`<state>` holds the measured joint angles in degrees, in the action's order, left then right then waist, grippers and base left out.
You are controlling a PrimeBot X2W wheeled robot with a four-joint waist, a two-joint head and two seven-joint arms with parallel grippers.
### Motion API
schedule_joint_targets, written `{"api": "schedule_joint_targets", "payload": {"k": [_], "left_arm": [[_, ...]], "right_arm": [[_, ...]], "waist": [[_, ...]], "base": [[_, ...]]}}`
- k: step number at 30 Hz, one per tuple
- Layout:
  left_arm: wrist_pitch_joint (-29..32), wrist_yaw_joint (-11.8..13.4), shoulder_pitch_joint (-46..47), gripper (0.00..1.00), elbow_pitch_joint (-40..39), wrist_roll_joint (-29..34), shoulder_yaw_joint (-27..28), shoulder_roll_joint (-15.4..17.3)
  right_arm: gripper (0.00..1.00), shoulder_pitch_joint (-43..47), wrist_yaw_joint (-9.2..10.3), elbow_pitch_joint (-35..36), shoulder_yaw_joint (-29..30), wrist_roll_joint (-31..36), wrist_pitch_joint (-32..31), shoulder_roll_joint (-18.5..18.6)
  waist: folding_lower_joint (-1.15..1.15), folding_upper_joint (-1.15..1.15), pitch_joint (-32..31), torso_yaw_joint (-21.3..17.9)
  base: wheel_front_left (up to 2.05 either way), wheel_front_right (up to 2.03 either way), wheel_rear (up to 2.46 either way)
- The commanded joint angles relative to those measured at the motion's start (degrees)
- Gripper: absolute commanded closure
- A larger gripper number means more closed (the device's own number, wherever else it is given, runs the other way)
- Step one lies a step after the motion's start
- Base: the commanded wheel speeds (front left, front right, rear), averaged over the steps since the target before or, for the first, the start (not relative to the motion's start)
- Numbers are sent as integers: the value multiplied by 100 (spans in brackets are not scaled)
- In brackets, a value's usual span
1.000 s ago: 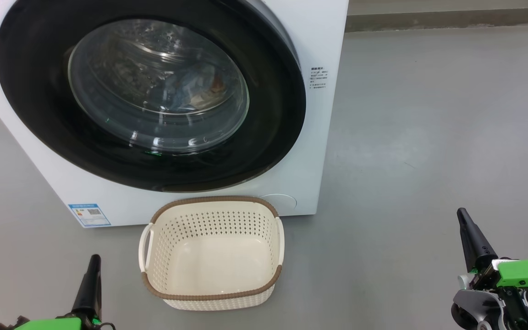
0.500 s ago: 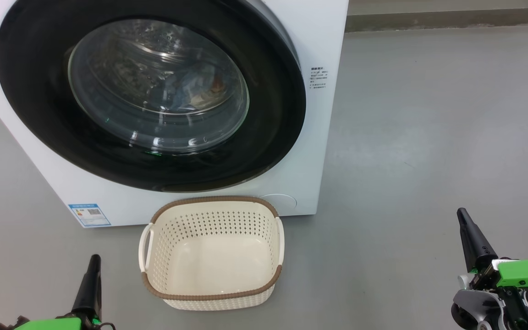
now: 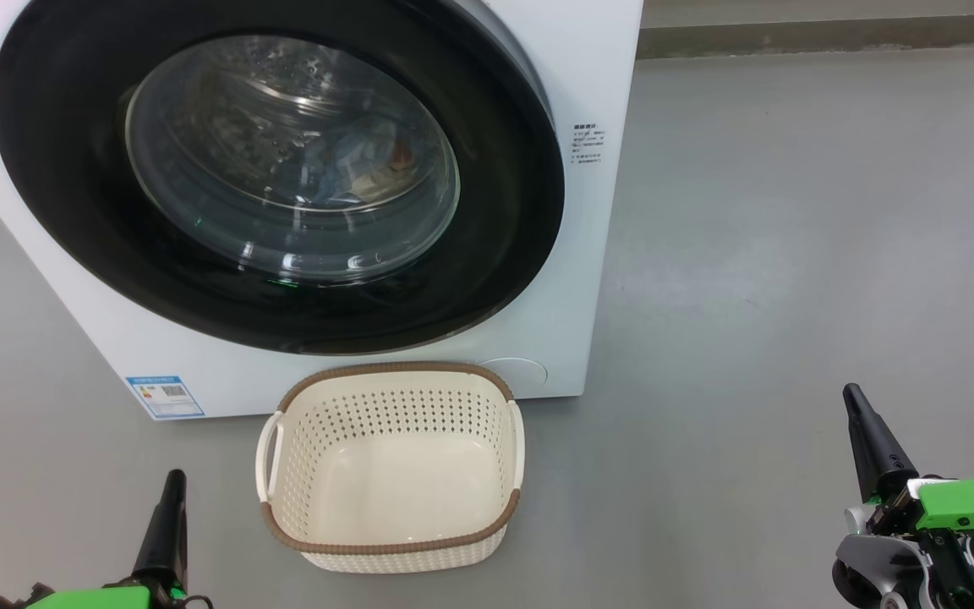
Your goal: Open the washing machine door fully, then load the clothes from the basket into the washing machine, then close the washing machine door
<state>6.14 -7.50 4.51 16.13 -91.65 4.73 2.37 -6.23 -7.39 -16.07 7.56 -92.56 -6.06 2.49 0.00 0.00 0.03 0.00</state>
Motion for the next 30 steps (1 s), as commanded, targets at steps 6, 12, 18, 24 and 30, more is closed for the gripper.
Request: {"api": "schedule_joint_targets", "payload": {"k": [6,12,18,24,30], "left_arm": [[40,1,208,100,-175,-45,187,51],[40,1,208,100,-176,-45,187,51],[39,1,208,100,-176,-45,187,51],[39,1,208,100,-176,-45,187,51],[39,1,208,100,-176,-45,187,51]], "right_arm": [[100,-35,-10,172,-108,35,-38,49],[100,-35,-10,172,-108,36,-38,49],[100,-35,-10,171,-107,36,-39,48],[100,-35,-10,171,-106,37,-39,48],[100,-35,-10,171,-106,38,-40,47]], "waist": [[0,0,0,0],[0,0,0,0],[0,0,0,0],[0,0,0,0],[0,0,0,0]], "base": [[0,0,0],[0,0,0],[0,0,0],[0,0,0],[0,0,0]]}}
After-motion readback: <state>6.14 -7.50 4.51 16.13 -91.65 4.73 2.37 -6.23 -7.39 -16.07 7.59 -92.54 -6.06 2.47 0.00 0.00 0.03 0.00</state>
